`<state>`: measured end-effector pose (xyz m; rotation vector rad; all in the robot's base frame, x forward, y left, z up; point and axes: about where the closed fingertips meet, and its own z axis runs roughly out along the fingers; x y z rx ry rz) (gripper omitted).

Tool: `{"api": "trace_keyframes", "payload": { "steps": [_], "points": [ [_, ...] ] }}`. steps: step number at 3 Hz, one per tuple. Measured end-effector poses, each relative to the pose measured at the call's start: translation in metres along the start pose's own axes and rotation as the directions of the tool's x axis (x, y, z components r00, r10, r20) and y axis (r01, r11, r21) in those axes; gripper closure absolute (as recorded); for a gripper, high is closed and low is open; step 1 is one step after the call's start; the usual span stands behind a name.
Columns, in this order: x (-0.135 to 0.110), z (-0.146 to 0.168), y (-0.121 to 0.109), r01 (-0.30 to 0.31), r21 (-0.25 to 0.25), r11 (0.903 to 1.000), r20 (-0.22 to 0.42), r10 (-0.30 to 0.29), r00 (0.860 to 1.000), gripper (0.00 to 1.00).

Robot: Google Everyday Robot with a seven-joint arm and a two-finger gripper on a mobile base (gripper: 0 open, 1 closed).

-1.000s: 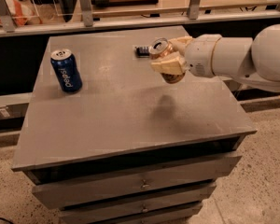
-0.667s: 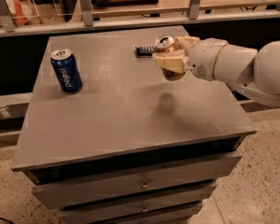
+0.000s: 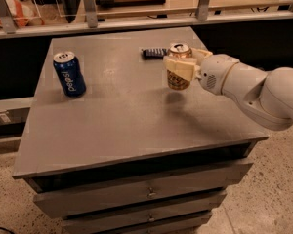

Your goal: Place orange can upright

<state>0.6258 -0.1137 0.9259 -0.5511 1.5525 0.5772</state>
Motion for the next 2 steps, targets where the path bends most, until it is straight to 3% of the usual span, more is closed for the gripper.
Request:
{"api": "trace_keyframes", "payload": {
  "steps": [1,2],
  "points": [
    [0.0100,0.0018,-0.0017,-0.103,-0.005,0.9947,0.024,0.103,0.994,1.00],
    [0.0159,0.0033,-0.0029,-0.152,-0.009,0.9883,0.030,0.152,0.988,1.00]
  ]
}}
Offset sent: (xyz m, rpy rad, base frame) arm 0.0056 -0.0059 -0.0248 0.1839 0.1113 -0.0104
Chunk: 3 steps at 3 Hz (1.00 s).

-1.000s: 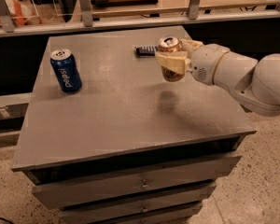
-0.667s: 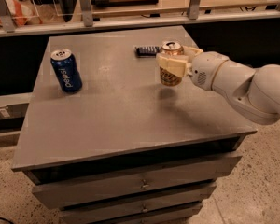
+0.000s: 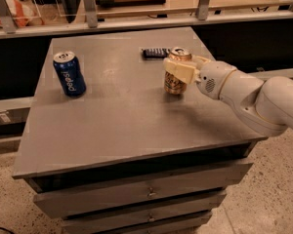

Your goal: Place orange can upright

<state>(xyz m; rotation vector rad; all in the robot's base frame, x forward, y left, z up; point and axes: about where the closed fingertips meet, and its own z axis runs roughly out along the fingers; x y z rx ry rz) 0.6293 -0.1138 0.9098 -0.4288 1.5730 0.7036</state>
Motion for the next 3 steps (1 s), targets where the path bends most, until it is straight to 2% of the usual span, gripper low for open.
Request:
{"api": "trace_keyframes", "payload": {
  "steps": [1,2,3],
  "points": [
    [0.0018,0.0039,0.0033,0.028,-0.010,0.9996,-0.042,-0.028,0.999,1.00],
    [0.0038,0.0074,0.0031,0.100,-0.010,0.9949,-0.053,-0.100,0.994,1.00],
    [0.0078,0.0106,0.0043,0.137,-0.013,0.9905,-0.033,-0.137,0.990,1.00]
  ]
}}
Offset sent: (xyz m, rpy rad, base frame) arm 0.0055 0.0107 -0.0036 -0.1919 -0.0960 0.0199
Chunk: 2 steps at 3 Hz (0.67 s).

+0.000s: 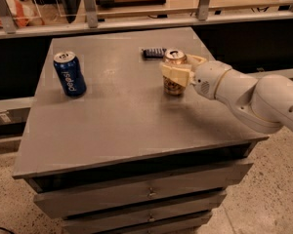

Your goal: Place orange can upright

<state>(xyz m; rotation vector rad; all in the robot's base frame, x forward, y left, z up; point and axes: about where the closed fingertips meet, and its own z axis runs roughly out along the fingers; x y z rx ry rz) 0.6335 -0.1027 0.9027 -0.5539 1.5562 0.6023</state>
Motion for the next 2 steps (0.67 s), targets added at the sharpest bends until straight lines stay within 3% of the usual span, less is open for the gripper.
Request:
{"api": "trace_keyframes", "payload": {
  "steps": [1,2],
  "points": [
    [0.0031,0.0032,0.0027,0.010,-0.014,0.9999,0.040,-0.010,0.999,1.00],
    [0.0062,0.0026,0.0059,0.002,-0.026,0.9997,0.047,-0.001,0.999,0.82]
  ]
}}
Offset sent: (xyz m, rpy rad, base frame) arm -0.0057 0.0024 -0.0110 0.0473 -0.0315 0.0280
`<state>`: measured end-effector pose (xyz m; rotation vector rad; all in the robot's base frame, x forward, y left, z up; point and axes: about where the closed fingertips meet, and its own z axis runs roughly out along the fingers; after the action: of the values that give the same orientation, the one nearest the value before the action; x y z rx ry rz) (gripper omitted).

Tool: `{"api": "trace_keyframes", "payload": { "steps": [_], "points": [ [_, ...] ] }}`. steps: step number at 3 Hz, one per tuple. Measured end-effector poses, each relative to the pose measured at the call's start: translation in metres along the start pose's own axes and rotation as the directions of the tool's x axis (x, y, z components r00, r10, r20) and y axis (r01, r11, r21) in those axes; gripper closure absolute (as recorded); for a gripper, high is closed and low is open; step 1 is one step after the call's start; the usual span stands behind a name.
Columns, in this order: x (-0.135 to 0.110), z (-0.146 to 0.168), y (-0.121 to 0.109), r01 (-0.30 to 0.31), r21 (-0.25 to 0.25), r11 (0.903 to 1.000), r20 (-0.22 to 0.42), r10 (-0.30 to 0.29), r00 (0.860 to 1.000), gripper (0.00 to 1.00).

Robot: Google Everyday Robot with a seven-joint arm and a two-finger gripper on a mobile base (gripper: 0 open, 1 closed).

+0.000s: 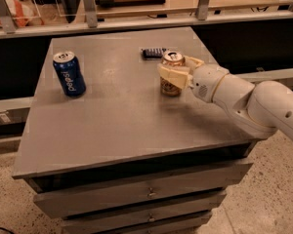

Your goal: Place orange can upright

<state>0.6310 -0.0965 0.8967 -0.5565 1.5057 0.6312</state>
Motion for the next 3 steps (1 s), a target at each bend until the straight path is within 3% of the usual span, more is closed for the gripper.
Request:
{"api": "trace_keyframes", "payload": {
  "steps": [3],
  "points": [
    [-0.0048,0.0050,0.0009,0.036,-0.029,0.9989,-0.050,-0.037,0.998,0.12]
  ]
}}
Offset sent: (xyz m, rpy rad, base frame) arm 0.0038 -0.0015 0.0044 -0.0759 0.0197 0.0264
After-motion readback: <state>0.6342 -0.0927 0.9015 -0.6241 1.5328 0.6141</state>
